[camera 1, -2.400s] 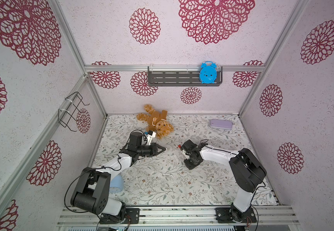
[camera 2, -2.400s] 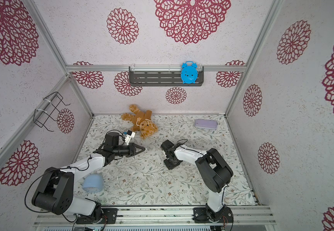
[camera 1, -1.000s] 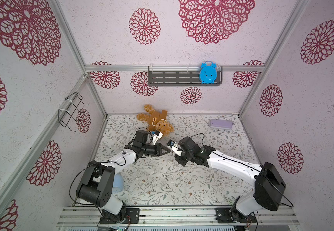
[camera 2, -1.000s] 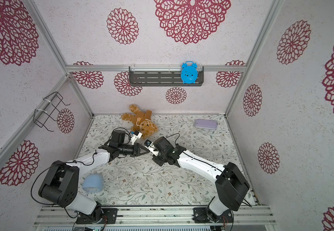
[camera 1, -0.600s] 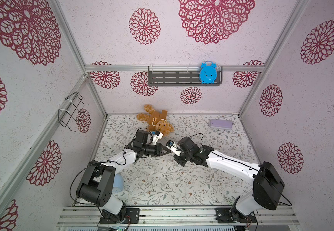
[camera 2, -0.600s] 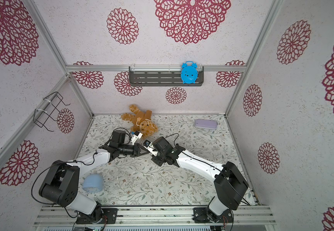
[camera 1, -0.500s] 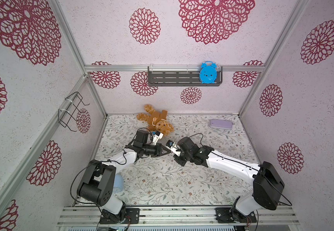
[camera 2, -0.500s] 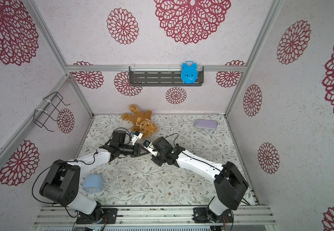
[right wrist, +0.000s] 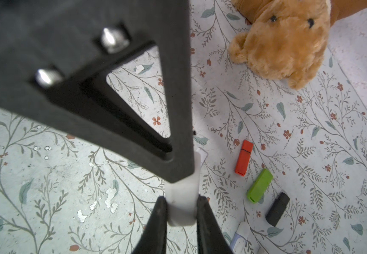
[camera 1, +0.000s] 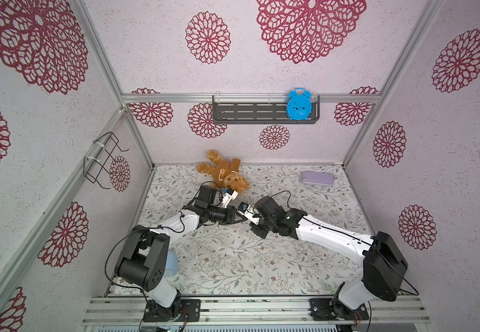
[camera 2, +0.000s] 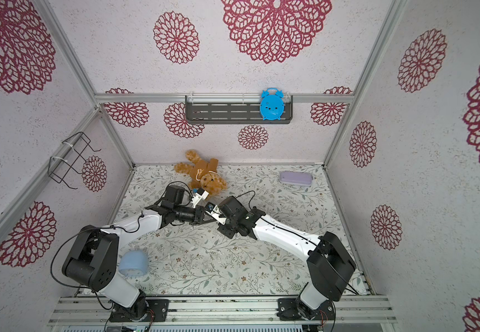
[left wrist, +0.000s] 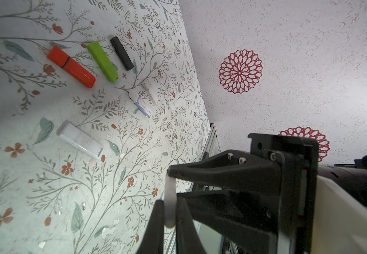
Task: Close the usb drive cover
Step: Close the cover of the USB drive.
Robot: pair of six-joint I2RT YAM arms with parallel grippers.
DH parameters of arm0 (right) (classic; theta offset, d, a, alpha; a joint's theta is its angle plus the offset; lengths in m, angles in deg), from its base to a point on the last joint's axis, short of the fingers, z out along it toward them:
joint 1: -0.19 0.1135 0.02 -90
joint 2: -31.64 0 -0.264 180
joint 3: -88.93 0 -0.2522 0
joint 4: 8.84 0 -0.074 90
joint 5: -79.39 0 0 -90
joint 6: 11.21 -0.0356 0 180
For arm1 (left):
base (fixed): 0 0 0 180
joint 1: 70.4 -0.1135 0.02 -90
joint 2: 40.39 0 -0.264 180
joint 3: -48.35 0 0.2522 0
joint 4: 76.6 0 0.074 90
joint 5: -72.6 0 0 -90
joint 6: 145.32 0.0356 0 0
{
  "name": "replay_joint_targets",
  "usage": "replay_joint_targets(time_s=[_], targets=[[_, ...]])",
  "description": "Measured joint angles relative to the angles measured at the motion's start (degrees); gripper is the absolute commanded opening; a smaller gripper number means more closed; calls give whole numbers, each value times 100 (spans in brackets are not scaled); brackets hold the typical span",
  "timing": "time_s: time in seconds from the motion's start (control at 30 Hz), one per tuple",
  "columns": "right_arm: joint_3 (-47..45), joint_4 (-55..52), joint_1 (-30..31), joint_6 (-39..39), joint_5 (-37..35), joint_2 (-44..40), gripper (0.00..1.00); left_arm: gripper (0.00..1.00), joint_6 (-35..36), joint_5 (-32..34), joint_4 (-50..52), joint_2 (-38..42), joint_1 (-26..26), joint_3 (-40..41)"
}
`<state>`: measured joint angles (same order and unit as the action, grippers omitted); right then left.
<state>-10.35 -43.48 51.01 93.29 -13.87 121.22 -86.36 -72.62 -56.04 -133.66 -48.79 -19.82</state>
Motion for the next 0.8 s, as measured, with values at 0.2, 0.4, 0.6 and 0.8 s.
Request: replay_joint_targets(time_s=[0.2, 0.4, 0.6, 0.8], targets=[[79, -44, -2, 7, 2, 28, 19, 5, 15, -20, -24, 0, 0, 0], [535, -437, -57, 22, -24, 291, 17, 8, 107, 151, -11, -4, 0, -107], [9, 321, -83, -15, -229, 28, 16, 48, -81, 586, 42, 378, 7, -42], [-1307, 791, -251, -603, -313, -822, 17, 92, -260, 1432, 33, 1290, -87, 61]])
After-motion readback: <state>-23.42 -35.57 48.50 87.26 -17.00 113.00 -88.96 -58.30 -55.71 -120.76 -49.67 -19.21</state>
